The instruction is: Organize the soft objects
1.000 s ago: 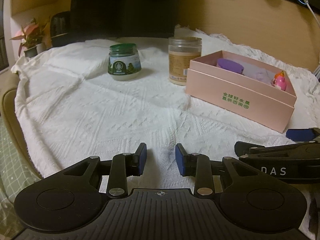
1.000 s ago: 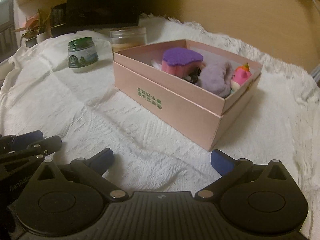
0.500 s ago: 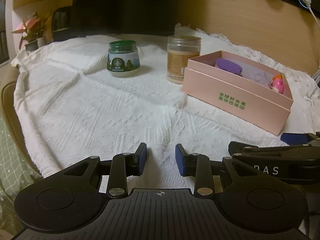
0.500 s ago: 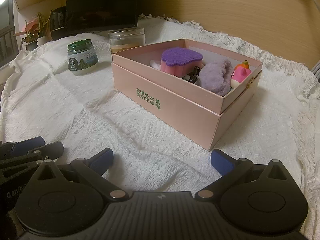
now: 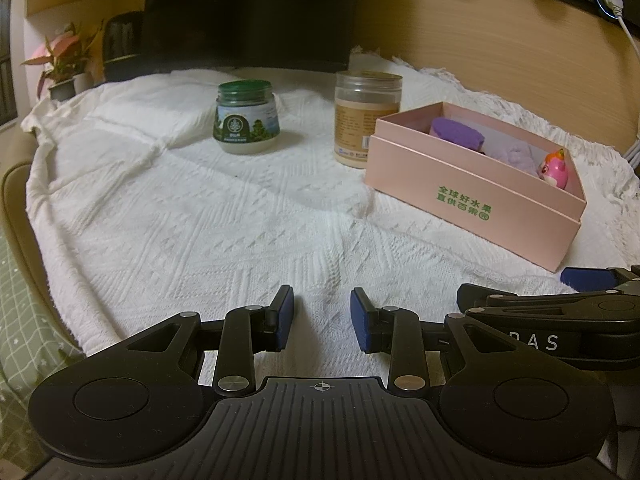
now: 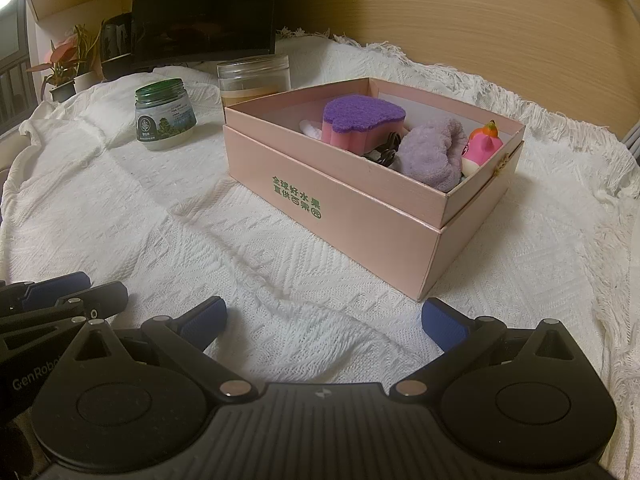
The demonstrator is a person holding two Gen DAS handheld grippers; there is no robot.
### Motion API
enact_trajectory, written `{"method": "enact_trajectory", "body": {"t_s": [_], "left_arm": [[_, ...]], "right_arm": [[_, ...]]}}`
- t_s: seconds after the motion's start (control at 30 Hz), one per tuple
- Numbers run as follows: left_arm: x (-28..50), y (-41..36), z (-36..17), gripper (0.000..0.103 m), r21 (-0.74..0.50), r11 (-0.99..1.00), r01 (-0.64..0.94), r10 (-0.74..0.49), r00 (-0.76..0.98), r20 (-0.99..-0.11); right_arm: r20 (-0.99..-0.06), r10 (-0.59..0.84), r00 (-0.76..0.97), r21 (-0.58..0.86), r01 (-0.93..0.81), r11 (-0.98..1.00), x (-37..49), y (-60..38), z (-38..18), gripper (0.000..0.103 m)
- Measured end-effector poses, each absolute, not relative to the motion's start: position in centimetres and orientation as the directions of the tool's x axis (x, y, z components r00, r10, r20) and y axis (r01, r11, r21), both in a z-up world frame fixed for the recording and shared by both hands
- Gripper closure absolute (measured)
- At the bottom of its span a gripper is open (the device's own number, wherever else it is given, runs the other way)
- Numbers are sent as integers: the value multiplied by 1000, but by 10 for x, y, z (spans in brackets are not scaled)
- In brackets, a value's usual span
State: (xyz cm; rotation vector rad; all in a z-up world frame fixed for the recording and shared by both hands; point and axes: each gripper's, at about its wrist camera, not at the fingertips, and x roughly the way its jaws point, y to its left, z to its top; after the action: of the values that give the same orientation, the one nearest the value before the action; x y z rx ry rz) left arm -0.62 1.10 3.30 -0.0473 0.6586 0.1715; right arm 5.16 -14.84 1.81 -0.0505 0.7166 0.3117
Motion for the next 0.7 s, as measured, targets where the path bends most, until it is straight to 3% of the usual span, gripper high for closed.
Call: {"method": "enact_trajectory", "body": {"t_s": [0.7], "left_arm": [[-6, 11, 34, 69, -6, 984, -178, 136, 772, -621]], "right_arm": [[-653, 264, 709, 61, -298, 953, 51, -148, 19, 0]]}}
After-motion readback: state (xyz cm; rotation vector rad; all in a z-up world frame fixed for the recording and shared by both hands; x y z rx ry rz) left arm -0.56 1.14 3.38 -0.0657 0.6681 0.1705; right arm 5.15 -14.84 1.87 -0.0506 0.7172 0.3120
